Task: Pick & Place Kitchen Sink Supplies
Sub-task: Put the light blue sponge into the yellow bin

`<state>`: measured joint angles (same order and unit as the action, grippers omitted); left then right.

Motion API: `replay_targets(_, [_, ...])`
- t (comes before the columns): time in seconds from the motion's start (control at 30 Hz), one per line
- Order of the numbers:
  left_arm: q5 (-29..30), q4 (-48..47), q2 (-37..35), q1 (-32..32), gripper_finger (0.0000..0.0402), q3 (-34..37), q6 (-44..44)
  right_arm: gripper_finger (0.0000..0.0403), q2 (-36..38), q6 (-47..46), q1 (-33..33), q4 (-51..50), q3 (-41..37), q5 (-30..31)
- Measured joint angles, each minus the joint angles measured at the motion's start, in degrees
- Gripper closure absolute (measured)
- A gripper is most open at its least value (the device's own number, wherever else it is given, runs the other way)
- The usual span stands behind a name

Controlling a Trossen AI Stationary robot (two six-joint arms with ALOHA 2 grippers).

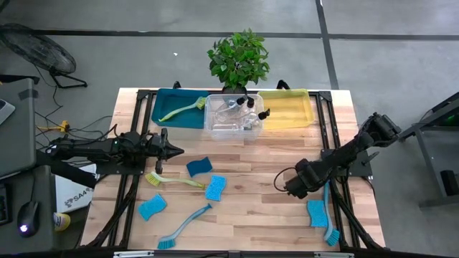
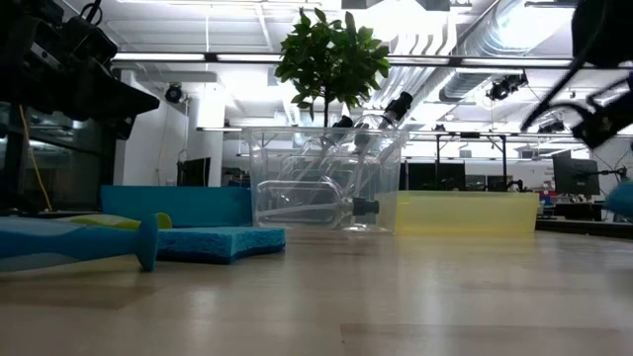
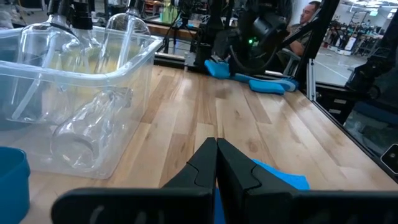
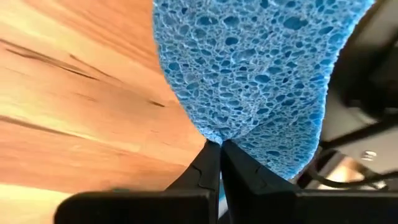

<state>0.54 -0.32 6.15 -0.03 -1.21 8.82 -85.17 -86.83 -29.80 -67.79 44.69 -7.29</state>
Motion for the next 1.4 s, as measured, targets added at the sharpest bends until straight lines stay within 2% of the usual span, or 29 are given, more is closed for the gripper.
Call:
replay_targets(0.2, [0.12,0.06,0.01,0.02,0.0401,0.00,0.01,0.0402,0.00,3.11,1.42,-10.16,8.65,5.25])
replay_targets(0.37, [0.24,0.09,0.01,0.02,0.0401,0.00,0.02,0.0403,0.00,6.98,4.02,-16.85,15.71,12.71])
replay_targets(0.5, [0.26,0.11,-0.02,0.02,0.0401,0.00,0.02,0.0403,0.00,11.45,7.10,-19.35,19.67,18.48])
replay_targets(0.6, [0.26,0.11,0.00,0.02,0.0401,0.00,0.02,0.0403,0.02,16.72,10.33,-19.54,21.29,20.28])
replay_targets(0.83, [0.28,0.13,-0.02,0.02,0.0401,0.00,0.02,0.0403,0.02,26.92,18.34,-19.97,21.46,21.35])
replay_targets(1.0, [0.31,0.13,-0.01,0.02,0.0401,0.00,0.02,0.0402,1.59,30.39,22.37,-21.57,21.46,24.24])
replay_targets(1.2, [0.31,0.13,-0.02,0.02,0.0401,0.00,0.02,0.0402,8.23,30.99,27.28,-20.46,20.36,27.93])
replay_targets(1.4, [0.31,0.15,0.01,0.02,0.0401,0.00,0.02,0.0402,17.02,34.55,33.59,-12.12,14.37,28.36])
